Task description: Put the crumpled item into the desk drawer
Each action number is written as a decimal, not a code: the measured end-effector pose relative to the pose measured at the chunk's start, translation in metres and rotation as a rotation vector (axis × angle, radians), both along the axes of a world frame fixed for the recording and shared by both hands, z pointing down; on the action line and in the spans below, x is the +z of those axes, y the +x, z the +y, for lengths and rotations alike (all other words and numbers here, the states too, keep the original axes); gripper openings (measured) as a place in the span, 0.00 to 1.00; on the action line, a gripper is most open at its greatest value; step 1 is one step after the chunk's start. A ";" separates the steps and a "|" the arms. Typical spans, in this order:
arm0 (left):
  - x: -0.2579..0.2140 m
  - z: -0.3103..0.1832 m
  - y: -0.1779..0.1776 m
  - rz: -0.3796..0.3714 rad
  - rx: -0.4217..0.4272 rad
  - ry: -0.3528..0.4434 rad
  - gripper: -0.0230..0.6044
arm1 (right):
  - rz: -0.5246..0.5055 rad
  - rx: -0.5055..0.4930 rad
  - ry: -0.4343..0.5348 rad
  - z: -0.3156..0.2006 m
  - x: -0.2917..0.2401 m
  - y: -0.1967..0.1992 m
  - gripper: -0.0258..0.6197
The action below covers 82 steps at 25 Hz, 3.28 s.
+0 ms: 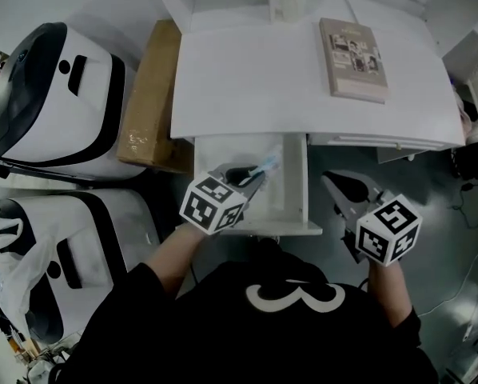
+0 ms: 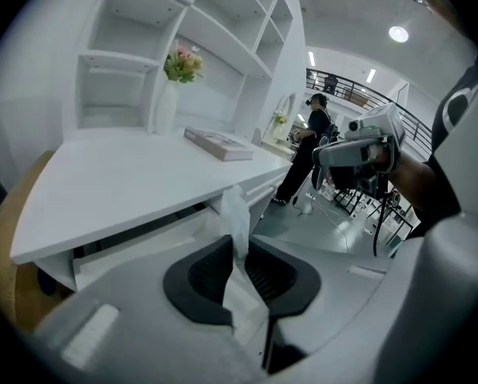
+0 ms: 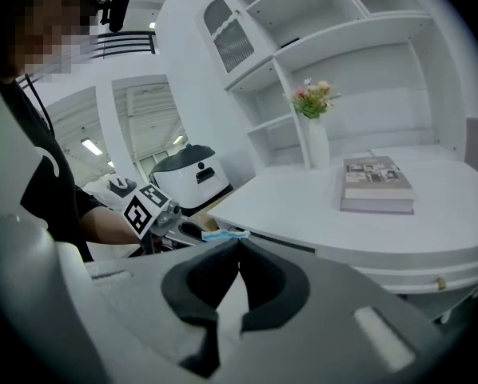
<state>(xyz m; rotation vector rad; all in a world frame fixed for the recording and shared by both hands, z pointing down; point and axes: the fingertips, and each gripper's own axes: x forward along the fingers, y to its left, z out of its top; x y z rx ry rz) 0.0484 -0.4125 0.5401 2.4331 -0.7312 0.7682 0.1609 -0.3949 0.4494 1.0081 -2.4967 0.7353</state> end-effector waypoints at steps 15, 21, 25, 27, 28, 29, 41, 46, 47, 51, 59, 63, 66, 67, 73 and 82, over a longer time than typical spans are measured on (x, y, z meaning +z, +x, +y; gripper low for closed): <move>0.106 -0.021 -0.005 -0.110 0.017 -0.181 0.12 | 0.041 -0.010 -0.092 -0.013 0.038 0.010 0.04; 0.132 -0.022 -0.003 -0.128 0.020 -0.227 0.12 | 0.046 -0.005 -0.135 -0.012 0.060 0.019 0.04; 0.145 -0.022 -0.002 -0.132 0.020 -0.253 0.12 | 0.048 -0.001 -0.158 -0.010 0.070 0.024 0.04; 0.152 -0.022 -0.003 -0.127 0.012 -0.276 0.13 | 0.046 0.006 -0.163 -0.011 0.072 0.027 0.04; 0.155 -0.022 -0.004 -0.122 0.005 -0.290 0.13 | 0.046 0.010 -0.165 -0.012 0.073 0.028 0.04; 0.158 -0.023 -0.005 -0.120 -0.004 -0.300 0.13 | 0.045 0.013 -0.167 -0.012 0.074 0.030 0.04; 0.187 -0.038 -0.033 -0.213 -0.134 -0.347 0.37 | 0.035 0.028 -0.186 -0.018 0.085 0.043 0.04; 0.198 -0.038 -0.044 -0.267 -0.169 -0.352 0.46 | 0.023 0.045 -0.174 -0.023 0.083 0.050 0.04; 0.199 -0.039 -0.047 -0.284 -0.174 -0.351 0.50 | 0.018 0.047 -0.174 -0.024 0.083 0.051 0.04; 0.194 -0.041 -0.054 -0.324 -0.202 -0.336 0.55 | 0.001 0.048 -0.177 -0.023 0.086 0.056 0.04; 0.152 -0.047 -0.052 -0.257 -0.251 -0.263 0.56 | -0.061 0.051 -0.160 -0.015 0.075 0.051 0.04; 0.110 -0.051 -0.048 -0.162 -0.289 -0.194 0.56 | -0.050 0.025 -0.120 -0.006 0.065 0.040 0.04; 0.072 -0.047 -0.051 -0.080 -0.319 -0.150 0.56 | -0.048 0.006 -0.082 0.002 0.047 0.024 0.04; 0.060 -0.043 -0.053 -0.065 -0.325 -0.141 0.54 | -0.045 -0.001 -0.070 0.005 0.040 0.018 0.04; -0.028 -0.012 -0.048 0.057 -0.270 -0.050 0.29 | -0.027 -0.022 0.049 0.028 -0.014 -0.010 0.04; -0.152 0.084 -0.045 0.302 -0.165 0.095 0.12 | -0.084 -0.029 0.193 0.093 -0.081 -0.065 0.04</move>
